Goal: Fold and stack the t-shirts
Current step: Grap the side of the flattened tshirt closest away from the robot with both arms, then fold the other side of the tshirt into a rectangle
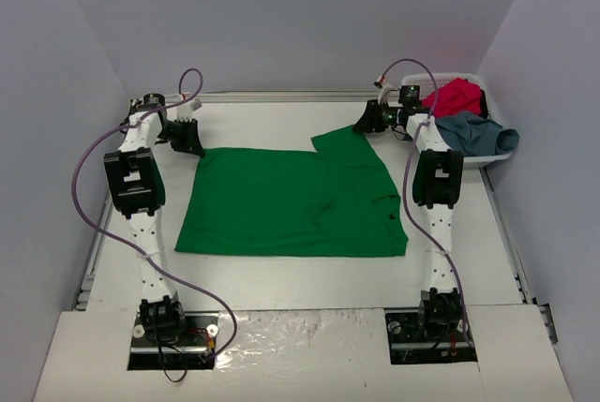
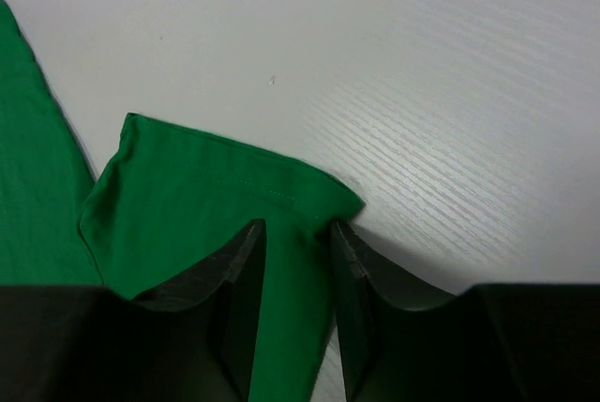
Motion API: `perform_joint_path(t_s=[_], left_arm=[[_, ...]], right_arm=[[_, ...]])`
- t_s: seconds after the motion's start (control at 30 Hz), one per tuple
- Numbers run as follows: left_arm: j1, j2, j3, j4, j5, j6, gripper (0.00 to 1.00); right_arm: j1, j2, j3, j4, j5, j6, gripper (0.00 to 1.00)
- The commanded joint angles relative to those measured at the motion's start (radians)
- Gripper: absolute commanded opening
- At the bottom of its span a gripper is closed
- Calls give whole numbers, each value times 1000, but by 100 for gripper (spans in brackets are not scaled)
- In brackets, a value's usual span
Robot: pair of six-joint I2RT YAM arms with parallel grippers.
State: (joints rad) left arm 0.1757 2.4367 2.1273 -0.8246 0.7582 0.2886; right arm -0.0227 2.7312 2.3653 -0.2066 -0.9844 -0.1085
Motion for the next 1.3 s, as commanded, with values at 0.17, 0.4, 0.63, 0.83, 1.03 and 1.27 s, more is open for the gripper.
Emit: perform_joint_path(t_s=[0.17, 0.4, 0.63, 0.83, 1.03, 1.27], left_arm=[[-2, -15, 22, -21, 26, 26, 2], [-5, -10, 28, -21, 6, 27, 2], [-16, -5, 88, -19, 6, 0, 2], [-19, -19, 149, -53, 19, 0, 2], [-21, -59, 129, -80, 35, 24, 2], [-21, -123, 33, -79, 72, 63, 2]], right_arm=[[-10, 13, -24, -86, 13, 3, 13], [-10, 12, -5, -86, 59, -7, 0], [-10, -13, 55, -86, 79, -3, 0], [-14, -99, 28, -86, 49, -3, 0], [-20, -200, -44, -86, 30, -8, 0], [-26, -297, -133, -115, -10, -17, 0]])
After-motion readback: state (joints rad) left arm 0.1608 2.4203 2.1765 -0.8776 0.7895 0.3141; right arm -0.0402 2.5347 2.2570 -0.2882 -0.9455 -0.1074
